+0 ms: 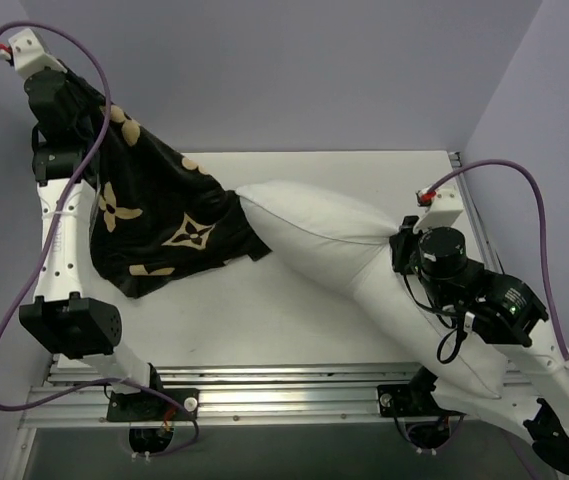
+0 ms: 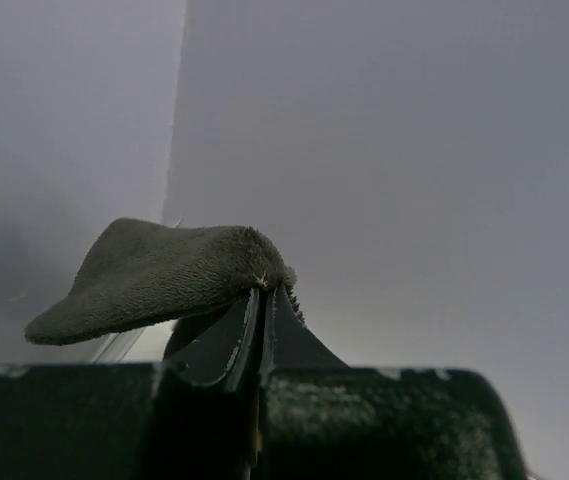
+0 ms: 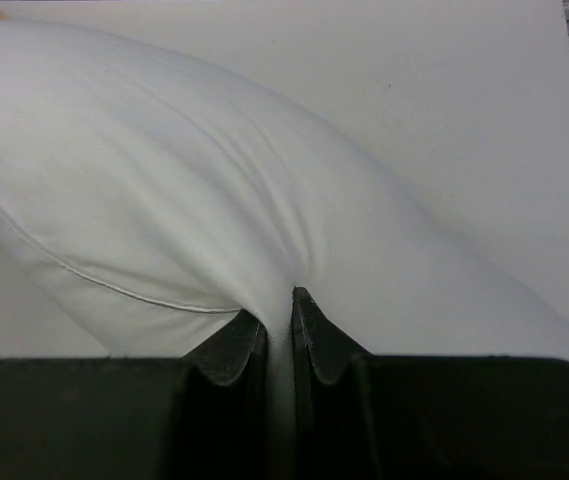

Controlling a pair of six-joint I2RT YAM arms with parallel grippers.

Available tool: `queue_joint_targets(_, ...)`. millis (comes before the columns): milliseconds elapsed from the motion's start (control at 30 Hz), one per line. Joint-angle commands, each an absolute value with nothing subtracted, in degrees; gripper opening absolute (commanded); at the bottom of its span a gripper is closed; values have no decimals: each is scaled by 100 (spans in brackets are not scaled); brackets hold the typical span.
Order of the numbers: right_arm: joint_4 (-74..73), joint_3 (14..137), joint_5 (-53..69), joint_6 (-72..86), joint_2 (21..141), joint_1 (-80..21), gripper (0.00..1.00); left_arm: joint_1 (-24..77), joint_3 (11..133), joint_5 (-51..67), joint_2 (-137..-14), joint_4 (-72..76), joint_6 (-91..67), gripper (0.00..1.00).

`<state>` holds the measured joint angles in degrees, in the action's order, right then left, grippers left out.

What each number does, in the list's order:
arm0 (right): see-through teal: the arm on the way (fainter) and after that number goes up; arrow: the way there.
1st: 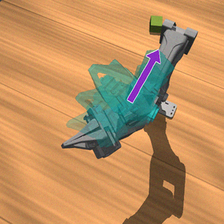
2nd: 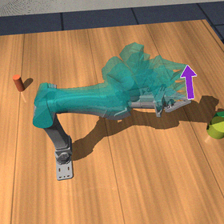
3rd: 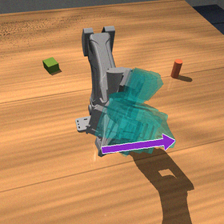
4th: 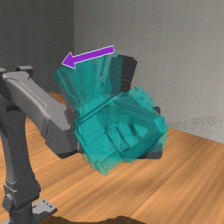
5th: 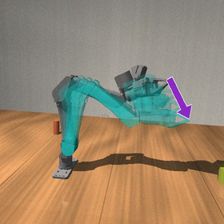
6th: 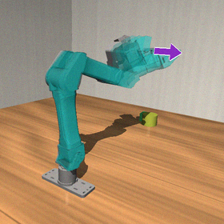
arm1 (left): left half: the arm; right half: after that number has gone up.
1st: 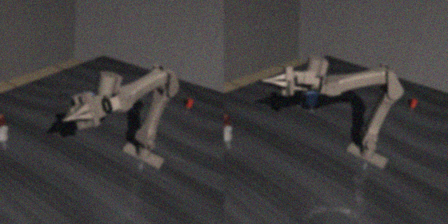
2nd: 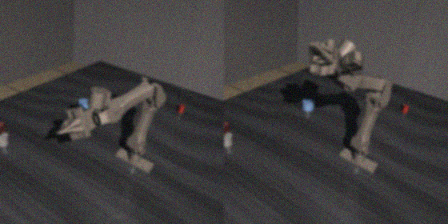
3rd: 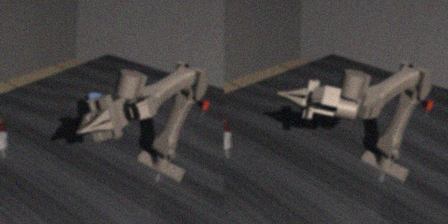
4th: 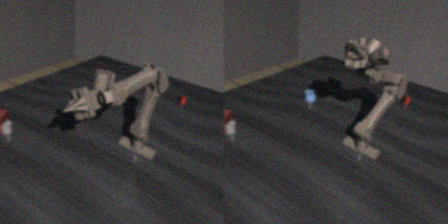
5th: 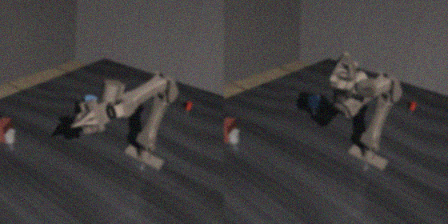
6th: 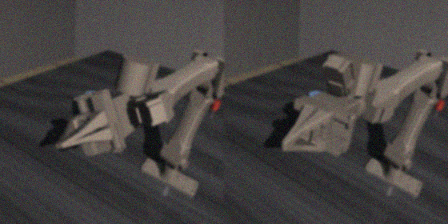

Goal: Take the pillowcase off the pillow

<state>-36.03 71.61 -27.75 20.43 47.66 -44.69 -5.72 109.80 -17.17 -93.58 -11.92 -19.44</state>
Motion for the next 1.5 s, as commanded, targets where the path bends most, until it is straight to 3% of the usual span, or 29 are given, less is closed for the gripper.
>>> queue_joint_targets(0, -2919, 7777, -3471, 1855, 4992, -4395, 0, -589, 11960, -1433, -9676, -1422, -1547, 2)
queue_joint_targets(233, -2147, 8411, -4051, 1311, 6089, -4193, 0, -99, 13060, -247, -9967, -2504, -1433, 2)
queue_joint_targets(400, -1267, 8473, -3623, 923, 6626, -3210, 0, 562, 12571, 342, -9248, -3085, -1441, 2)
queue_joint_targets(667, -1, 7595, -2533, 369, 7250, -2681, 0, 1194, 7629, 878, -6649, -1952, -2687, 2)
queue_joint_targets(867, 475, 6347, -1328, 781, 7839, -2584, 0, 2223, 4953, 1098, -5872, -1959, -3294, 5)
queue_joint_targets(967, 457, 5986, -1239, 1203, 8296, -2496, 0, 2347, 4431, 1116, -5529, -2249, -3551, 19)
queue_joint_targets(1033, 361, 5898, -1178, 1554, 8656, -2260, 0, 2329, 4272, 880, -5134, -2592, -3568, 37)
queue_joint_targets(1133, 238, 5880, -871, 1993, 9140, -1698, 0, 2303, 4578, 572, -4748, -3048, -3359, 75)
queue_joint_targets(1167, 229, 5862, -679, 2091, 9228, -1548, 0, 2294, 4718, 397, -4703, -3172, -3288, 81)
queue_joint_targets(1233, 290, 5792, -554, 2371, 9316, -1171, 0, 2242, 5121, 264, -4641, -3461, -3060, 88)
queue_joint_targets(1433, 26, 5871, -826, 2637, 9351, -669, 0, 2031, 5510, 53, -4448, -3647, -2716, 93)
queue_joint_targets(1467, -156, 5906, -852, 2628, 9352, -564, 4, 1987, 5528, 53, -4421, -3656, -2707, 94)
